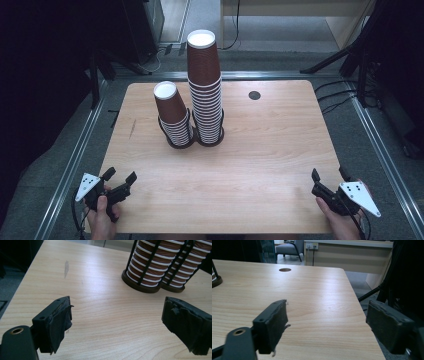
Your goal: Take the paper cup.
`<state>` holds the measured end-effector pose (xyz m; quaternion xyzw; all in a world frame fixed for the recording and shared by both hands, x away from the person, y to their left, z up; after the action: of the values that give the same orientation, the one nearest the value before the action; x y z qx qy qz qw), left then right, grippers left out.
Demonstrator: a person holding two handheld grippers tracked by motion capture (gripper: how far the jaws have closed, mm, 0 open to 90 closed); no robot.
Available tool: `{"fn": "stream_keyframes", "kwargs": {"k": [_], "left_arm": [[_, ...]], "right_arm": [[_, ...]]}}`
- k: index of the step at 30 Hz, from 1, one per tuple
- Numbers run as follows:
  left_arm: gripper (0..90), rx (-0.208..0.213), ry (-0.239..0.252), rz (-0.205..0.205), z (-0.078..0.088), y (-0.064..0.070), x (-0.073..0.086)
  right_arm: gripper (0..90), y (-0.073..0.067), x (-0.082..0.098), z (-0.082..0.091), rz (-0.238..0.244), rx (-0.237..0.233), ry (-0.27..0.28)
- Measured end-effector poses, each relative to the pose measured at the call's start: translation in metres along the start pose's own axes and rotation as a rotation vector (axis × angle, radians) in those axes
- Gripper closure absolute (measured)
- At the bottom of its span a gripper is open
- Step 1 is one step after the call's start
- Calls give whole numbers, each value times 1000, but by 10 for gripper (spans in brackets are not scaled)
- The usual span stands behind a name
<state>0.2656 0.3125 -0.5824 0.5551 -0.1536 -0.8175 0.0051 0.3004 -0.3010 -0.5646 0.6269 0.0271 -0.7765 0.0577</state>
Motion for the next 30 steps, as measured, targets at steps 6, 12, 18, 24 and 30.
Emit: {"fn": "stream_keyframes", "kwargs": {"k": [6, 12, 18, 24, 30], "left_arm": [[92, -16, 41, 79, 3, -10, -3], [92, -35, 46, 49, 4, -8, -3], [92, -36, 11, 5, -1, -4, -1], [92, -43, -22, -56, -4, 1, 2], [92, -33, -37, -66, -6, 3, 3]], "right_arm": [[140, -11, -10, -4, -38, -50, 8], [140, -33, -42, -5, -33, -101, 59], [141, -45, -59, -7, -30, -100, 69], [157, -57, -79, -15, -35, -97, 72], [169, -68, -94, -19, -30, -110, 77]]}}
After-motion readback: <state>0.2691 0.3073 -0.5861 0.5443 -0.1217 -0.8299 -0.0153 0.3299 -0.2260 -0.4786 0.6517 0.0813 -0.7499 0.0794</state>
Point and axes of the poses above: each handheld gripper's, and its own axes: z roughly backward along the jaws, x roughly out of its underside, y roughly to its right, the point moved 9 cm from there along -z, roughly forward along the jaws
